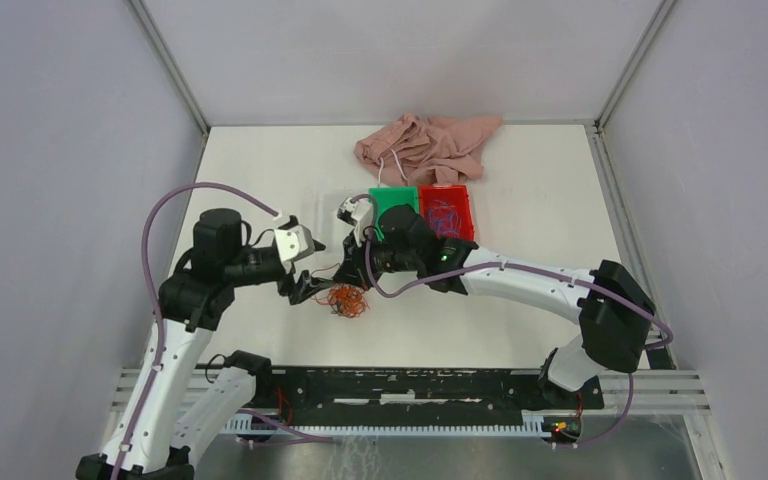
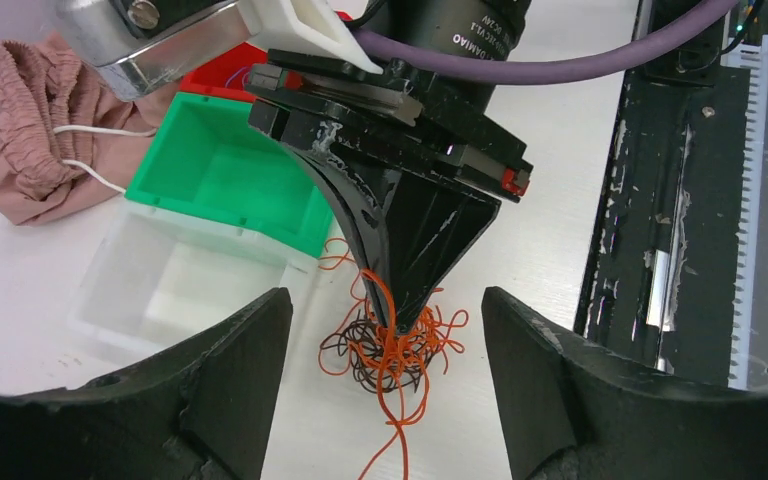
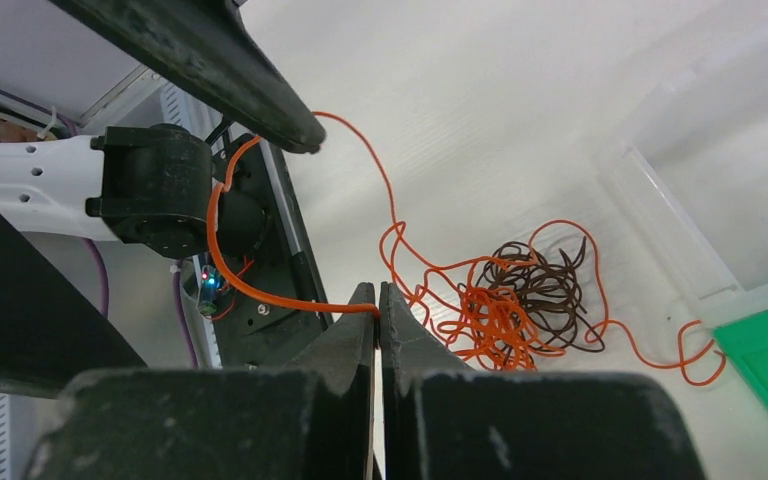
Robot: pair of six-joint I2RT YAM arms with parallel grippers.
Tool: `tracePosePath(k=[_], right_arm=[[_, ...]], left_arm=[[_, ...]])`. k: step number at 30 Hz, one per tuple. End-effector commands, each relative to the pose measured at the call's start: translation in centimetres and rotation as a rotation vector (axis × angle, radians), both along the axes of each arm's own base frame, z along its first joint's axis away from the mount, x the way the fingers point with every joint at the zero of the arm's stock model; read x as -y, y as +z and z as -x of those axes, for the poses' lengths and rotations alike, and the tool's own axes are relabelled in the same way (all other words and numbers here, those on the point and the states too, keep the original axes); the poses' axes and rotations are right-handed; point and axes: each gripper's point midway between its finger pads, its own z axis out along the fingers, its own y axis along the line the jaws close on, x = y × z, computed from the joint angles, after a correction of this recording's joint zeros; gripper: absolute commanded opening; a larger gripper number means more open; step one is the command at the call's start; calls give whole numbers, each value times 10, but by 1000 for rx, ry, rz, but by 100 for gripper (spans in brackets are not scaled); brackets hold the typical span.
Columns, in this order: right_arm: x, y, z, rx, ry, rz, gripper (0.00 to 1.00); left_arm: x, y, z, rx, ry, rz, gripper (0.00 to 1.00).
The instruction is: Untangle the cables
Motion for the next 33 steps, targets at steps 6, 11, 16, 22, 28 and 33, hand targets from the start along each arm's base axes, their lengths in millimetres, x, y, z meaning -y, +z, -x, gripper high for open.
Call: tracePosePath(k=[6, 11, 16, 22, 28, 33], right_arm=[[-13, 33, 5, 21, 22, -78, 1], [-12, 35, 9, 13, 33, -93, 1], [-14, 39, 12, 0, 53, -114, 1], [-22, 46, 20, -37, 90, -184, 5], [-28, 63, 24, -81, 93, -295, 24], [-38, 81, 26, -137, 113, -444, 36]], left_arm=[[-1, -6, -4, -34, 13, -12, 56], [-10, -14, -11, 27, 29, -93, 44], [-12, -16, -9, 37, 22, -103, 43], [-11, -11, -18, 75, 53, -84, 15], [-16, 10, -35, 201, 149, -35, 3], [-8, 49, -22, 296, 107, 64, 3]])
